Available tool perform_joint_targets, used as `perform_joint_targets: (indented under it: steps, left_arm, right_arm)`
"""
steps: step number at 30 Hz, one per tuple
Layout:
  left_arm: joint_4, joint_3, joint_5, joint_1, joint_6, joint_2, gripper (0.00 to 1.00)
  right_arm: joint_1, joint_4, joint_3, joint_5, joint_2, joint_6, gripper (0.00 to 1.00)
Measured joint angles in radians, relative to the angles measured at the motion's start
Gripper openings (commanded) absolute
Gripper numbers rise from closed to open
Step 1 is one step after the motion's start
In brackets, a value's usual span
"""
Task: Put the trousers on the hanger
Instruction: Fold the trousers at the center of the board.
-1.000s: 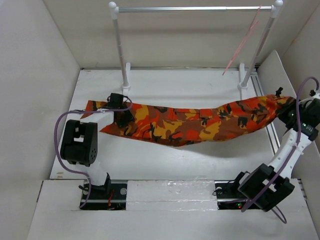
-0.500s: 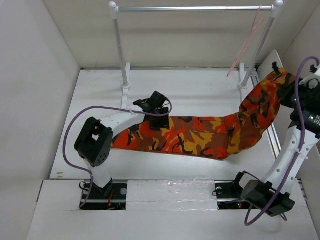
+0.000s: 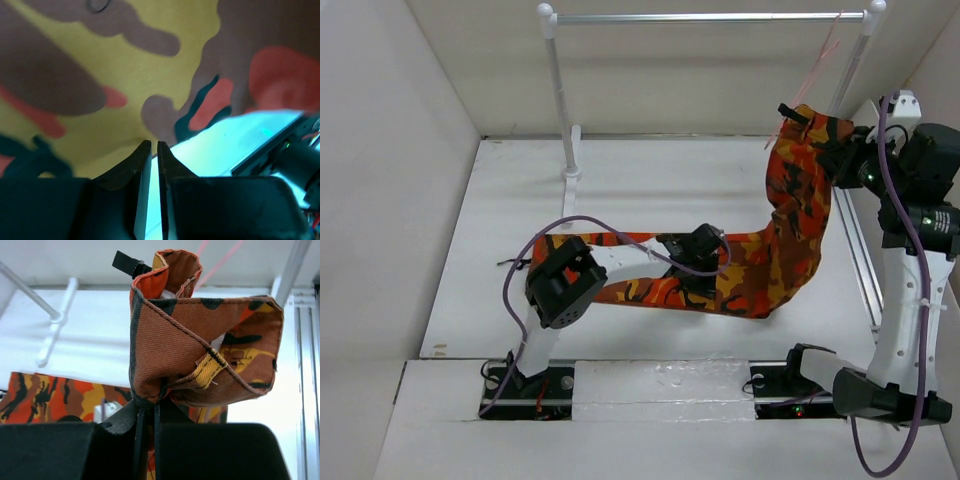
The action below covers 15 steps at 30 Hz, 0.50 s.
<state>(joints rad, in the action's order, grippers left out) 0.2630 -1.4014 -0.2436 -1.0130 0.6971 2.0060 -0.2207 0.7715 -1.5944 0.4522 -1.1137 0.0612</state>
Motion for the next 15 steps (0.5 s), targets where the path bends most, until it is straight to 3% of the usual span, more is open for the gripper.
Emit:
perform_joint_targets:
  steps: [6,15]
  left_arm:
    - [-0.106,-0.048,0.038,-0.056,0.174,0.105,0.03]
    - [-0.161,-0.459,0.053,-0.197,0.359,0.397,0.0]
  right_arm:
    - [0.047,-0.003,-0.084,0.045,-0.031,0.008,0.0]
    - [0.27,-0.016,-0.128,0.035,-0.003,0.053,0.0]
